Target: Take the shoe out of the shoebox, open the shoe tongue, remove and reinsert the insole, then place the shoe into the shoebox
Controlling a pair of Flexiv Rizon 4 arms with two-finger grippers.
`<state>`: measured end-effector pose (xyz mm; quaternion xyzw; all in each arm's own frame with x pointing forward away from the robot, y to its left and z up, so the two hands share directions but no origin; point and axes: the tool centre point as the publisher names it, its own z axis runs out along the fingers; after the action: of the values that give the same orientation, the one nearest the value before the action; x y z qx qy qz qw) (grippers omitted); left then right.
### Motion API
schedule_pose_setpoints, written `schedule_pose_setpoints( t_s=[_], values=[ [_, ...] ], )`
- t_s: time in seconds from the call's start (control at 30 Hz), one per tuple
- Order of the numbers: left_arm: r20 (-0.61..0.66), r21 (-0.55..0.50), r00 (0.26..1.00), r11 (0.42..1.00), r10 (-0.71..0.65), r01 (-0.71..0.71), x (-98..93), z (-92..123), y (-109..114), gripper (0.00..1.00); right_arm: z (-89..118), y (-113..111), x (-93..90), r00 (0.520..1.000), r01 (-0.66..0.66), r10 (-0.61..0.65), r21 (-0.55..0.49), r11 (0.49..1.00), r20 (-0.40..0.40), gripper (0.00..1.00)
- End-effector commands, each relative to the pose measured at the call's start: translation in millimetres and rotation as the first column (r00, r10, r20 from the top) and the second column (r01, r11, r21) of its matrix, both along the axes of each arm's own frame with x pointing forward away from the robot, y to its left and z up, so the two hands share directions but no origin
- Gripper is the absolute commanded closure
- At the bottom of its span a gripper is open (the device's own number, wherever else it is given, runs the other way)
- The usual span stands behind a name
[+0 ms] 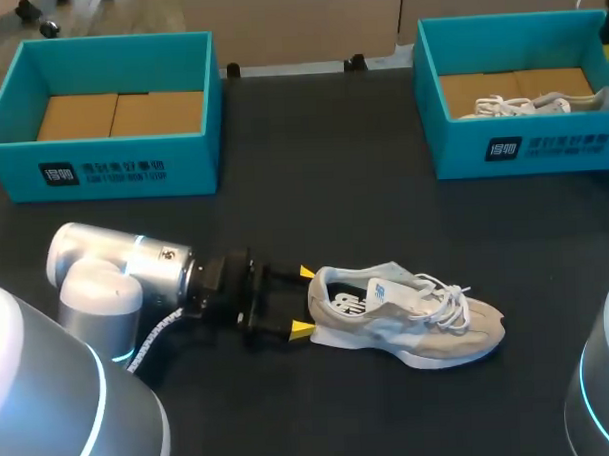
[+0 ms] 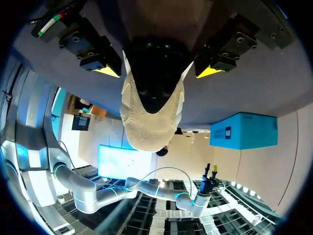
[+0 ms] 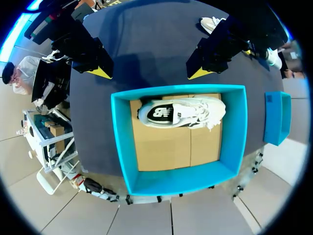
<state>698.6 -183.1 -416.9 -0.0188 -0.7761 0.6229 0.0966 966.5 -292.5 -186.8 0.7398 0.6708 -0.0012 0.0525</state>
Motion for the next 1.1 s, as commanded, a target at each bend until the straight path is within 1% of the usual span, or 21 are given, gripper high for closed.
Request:
schedule_pose_setpoints(
  t_s=[0.03, 0.43, 0.6, 0.83, 1.1],
  values=[
    [-0.001, 0.003, 1.000, 1.000, -0.006, 0.006, 1.3, -5.1, -8.8, 0.00, 0.1, 0.4, -0.8, 1.000, 0.001, -0.001, -0.001, 1.000, 0.001, 0.00],
    [-0.003, 0.011, 1.000, 0.999, -0.031, 0.031, -3.8, -7.5, -19.4, 0.00, 0.1, 0.4, -0.8, 1.000, 0.001, -0.001, -0.001, 1.000, 0.001, 0.00],
    [-0.010, 0.007, 0.999, 0.999, -0.034, 0.034, -3.6, -6.6, -20.9, 0.00, 0.1, 0.4, -0.8, 1.000, 0.001, -0.001, -0.001, 1.000, 0.001, 0.00],
    [-0.020, 0.005, 0.999, 0.999, -0.048, 0.049, -10.9, -7.6, -21.0, 0.00, 0.1, 0.4, -0.8, 1.000, 0.001, -0.001, -0.001, 1.000, 0.001, 0.00],
    [-0.005, 0.015, 1.000, 1.000, -0.017, 0.017, -7.1, -7.6, -24.9, 0.00, 0.1, 0.4, -0.8, 1.000, 0.001, -0.001, -0.001, 1.000, 0.001, 0.00]
  ],
)
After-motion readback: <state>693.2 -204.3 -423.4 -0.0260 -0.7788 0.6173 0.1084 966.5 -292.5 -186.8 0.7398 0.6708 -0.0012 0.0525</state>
